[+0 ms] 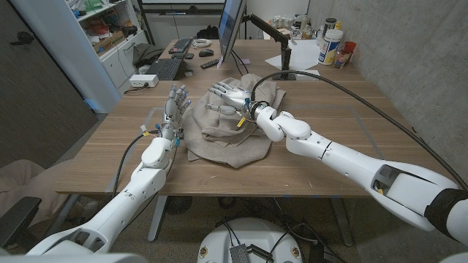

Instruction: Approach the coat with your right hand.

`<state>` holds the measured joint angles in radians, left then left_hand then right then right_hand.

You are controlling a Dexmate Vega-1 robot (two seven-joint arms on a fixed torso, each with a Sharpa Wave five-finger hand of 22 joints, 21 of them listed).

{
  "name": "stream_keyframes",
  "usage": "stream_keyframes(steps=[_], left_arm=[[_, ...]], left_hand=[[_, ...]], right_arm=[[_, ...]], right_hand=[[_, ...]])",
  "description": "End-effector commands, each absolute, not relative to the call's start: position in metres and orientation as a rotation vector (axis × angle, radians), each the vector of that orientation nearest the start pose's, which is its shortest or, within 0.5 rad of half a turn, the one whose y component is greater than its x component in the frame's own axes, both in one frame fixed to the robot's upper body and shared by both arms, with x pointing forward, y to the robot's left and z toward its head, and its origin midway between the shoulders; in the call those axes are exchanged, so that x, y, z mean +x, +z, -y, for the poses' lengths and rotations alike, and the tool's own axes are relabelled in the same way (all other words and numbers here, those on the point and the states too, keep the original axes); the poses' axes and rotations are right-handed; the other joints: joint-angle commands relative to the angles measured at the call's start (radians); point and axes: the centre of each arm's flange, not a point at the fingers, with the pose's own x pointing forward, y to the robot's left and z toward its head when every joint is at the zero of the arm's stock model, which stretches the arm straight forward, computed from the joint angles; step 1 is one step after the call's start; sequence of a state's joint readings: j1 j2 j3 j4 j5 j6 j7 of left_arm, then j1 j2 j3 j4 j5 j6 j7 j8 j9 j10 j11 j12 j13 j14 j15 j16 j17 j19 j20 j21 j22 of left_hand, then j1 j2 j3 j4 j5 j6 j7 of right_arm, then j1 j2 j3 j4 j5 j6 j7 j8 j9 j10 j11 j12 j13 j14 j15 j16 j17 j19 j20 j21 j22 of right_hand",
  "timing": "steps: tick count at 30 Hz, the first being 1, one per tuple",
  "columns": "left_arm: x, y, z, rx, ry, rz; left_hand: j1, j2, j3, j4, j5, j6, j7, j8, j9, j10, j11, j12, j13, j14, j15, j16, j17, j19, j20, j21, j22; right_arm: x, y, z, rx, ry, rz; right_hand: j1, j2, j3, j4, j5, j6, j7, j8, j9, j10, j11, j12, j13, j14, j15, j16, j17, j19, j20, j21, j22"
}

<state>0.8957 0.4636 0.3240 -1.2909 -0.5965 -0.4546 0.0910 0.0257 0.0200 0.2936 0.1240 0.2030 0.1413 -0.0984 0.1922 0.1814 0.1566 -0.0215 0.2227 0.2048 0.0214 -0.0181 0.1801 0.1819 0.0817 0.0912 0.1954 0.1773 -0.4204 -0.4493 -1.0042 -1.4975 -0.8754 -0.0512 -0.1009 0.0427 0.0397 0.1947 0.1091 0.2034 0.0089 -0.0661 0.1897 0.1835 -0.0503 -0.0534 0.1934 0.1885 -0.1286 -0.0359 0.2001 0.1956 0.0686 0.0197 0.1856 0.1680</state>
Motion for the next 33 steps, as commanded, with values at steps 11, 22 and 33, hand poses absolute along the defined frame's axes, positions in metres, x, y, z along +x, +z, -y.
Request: stream_keyframes(steps=[11, 22, 33], left_arm=[[0.6323, -0.0356, -0.3087, -0.096, 0.011, 0.71], [0.6317, -0.0362, -0.3091, -0.095, 0.032, 0.684], [0.6324, -0.0363, -0.3095, -0.095, 0.033, 0.673]], left_hand=[[0.008, -0.003, -0.01, -0.002, 0.003, 0.014, 0.008, 0.006, 0.004, 0.031, 0.003, 0.017, 0.002, 0.007, 0.003, 0.01, 0.0, 0.004, 0.005, 0.0, -0.001], [0.01, -0.015, -0.016, -0.007, 0.002, 0.016, 0.011, 0.006, 0.004, 0.039, 0.012, 0.019, 0.002, 0.014, 0.006, 0.012, 0.0, 0.008, 0.007, 0.001, -0.002], [0.011, -0.021, -0.02, -0.009, 0.002, 0.019, 0.015, 0.007, 0.004, 0.04, 0.014, 0.019, 0.002, 0.017, 0.008, 0.012, 0.0, 0.009, 0.008, 0.001, -0.002]], right_arm=[[0.6112, 0.0402, -0.0035, -1.671, 0.136, 1.063], [0.6147, 0.0391, -0.0029, -1.671, 0.139, 1.049], [0.6181, 0.0377, -0.0056, -1.683, 0.143, 1.039]], right_hand=[[-0.009, 0.005, -0.004, 0.0, 0.004, 0.001, -0.001, 0.004, 0.006, -0.007, 0.004, -0.001, 0.001, -0.01, -0.044, -0.001, 0.001, 0.002, 0.006, -0.001, -0.001], [-0.009, 0.005, -0.004, 0.0, 0.004, 0.001, -0.001, 0.004, 0.006, -0.008, 0.005, -0.001, 0.001, -0.012, -0.043, -0.002, 0.001, 0.001, 0.008, -0.002, -0.001], [-0.01, 0.005, -0.005, 0.001, 0.004, 0.0, 0.0, 0.004, 0.006, -0.009, 0.005, -0.001, 0.001, -0.013, -0.043, -0.001, 0.001, 0.0, 0.009, -0.001, -0.001]])
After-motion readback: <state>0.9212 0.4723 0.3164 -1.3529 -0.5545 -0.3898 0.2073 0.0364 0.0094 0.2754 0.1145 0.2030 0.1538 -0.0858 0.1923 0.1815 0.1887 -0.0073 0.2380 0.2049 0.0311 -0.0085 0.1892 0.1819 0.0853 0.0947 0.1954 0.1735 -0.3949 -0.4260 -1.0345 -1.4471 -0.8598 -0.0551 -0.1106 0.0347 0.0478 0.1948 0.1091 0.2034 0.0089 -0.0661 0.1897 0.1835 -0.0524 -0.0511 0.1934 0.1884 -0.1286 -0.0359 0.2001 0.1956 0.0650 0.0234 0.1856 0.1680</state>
